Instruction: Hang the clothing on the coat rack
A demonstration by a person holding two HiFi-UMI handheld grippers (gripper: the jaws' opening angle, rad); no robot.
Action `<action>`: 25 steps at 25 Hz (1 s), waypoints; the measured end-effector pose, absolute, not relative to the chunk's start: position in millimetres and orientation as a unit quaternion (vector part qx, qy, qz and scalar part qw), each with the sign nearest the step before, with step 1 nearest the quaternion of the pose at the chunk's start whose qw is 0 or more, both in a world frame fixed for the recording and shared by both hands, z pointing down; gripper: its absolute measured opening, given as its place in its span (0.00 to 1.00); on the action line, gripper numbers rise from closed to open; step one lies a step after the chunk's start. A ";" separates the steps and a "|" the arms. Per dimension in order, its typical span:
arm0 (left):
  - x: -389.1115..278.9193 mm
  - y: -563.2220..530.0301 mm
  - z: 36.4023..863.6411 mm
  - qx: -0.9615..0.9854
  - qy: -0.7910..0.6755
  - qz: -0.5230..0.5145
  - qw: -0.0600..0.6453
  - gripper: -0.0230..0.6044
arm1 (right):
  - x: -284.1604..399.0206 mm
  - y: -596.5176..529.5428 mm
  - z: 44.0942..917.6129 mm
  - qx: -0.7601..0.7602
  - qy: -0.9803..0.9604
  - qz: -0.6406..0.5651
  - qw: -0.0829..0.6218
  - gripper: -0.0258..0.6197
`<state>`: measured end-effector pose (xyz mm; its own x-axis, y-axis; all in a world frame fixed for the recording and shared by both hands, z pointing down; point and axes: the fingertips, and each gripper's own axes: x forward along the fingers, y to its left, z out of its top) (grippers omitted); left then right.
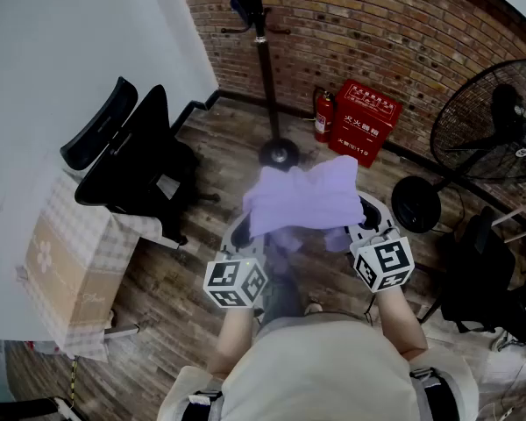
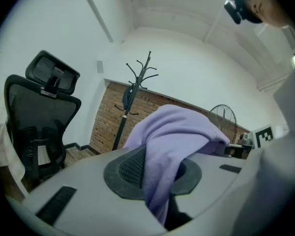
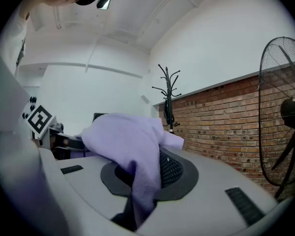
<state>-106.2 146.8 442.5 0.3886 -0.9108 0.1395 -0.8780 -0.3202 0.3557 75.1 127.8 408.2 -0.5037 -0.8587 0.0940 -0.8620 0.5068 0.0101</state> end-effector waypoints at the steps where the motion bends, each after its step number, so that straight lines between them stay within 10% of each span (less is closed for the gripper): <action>1: -100.8 160.7 443.6 0.810 -0.553 -0.039 0.191 0.12 | 80.7 140.0 409.8 0.493 -0.868 0.021 0.047 0.11; 25: -81.8 260.8 417.2 0.803 -0.573 -0.037 0.160 0.12 | 97.1 229.7 391.3 0.451 -0.892 0.015 0.028 0.11</action>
